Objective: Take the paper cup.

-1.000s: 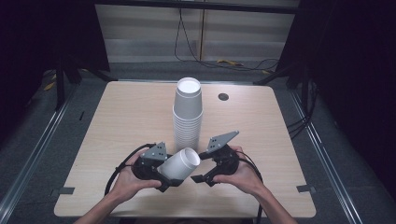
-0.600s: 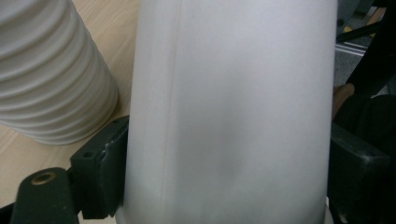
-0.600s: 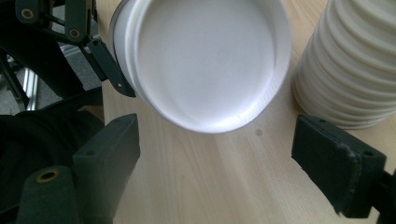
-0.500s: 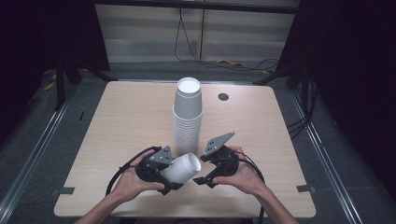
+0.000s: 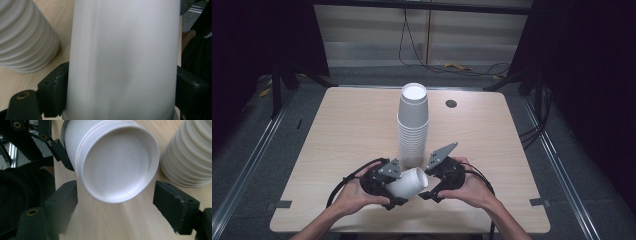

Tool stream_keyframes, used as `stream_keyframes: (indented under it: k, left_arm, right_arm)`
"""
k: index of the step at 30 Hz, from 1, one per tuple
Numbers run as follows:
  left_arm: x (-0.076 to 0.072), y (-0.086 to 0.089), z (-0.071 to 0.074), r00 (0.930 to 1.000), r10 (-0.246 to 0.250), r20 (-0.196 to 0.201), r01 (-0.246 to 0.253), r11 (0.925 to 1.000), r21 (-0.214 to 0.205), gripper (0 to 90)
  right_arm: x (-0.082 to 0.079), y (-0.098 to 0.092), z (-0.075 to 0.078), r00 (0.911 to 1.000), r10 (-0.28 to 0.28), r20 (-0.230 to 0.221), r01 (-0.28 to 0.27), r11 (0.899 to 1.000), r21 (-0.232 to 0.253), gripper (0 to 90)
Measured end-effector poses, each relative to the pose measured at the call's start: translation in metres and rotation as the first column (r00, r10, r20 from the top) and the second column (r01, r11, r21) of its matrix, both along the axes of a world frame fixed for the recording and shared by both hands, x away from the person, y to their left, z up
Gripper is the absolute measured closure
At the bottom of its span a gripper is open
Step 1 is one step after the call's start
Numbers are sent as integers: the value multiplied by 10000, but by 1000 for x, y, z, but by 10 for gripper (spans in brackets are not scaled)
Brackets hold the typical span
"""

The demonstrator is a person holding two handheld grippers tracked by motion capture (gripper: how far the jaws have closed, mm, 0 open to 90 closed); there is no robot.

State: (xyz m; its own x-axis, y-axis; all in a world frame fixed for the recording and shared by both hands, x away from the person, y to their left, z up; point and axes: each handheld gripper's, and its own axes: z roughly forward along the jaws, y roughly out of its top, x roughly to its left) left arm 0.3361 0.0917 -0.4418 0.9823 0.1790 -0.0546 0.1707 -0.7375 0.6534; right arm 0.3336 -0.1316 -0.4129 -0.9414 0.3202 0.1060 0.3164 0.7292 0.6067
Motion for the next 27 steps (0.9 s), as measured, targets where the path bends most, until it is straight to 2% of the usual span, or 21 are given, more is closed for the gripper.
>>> stream_keyframes:
  k: [5,7,15,19,20,27]
  left_arm:
    - [0,-5,0,9997,-228,4,227,9996,162,144]
    - [-2,-8,0,9993,-381,-22,382,9982,471,145]
    - [-4,-15,-1,9980,-628,65,620,9942,876,145]
    - [-5,-19,-1,9977,-646,223,621,9932,988,145]
    - [-6,-21,0,9966,-797,226,767,9906,1132,145]
    - [-9,-27,-2,9942,-1026,318,982,9882,1175,144]
  right_arm:
    - [-2,4,-2,9998,176,35,-175,9992,-356,138]
    - [-3,6,-3,9994,358,-36,-359,9984,-431,149]
    - [-6,12,-6,9961,878,-123,-885,9914,-967,155]
    - [-5,14,-8,9963,834,-194,-850,9910,-1036,161]
    - [-5,14,-8,9957,903,-206,-919,9906,-1013,168]
    - [-6,17,-9,9947,961,-371,-995,9899,-1014,162]
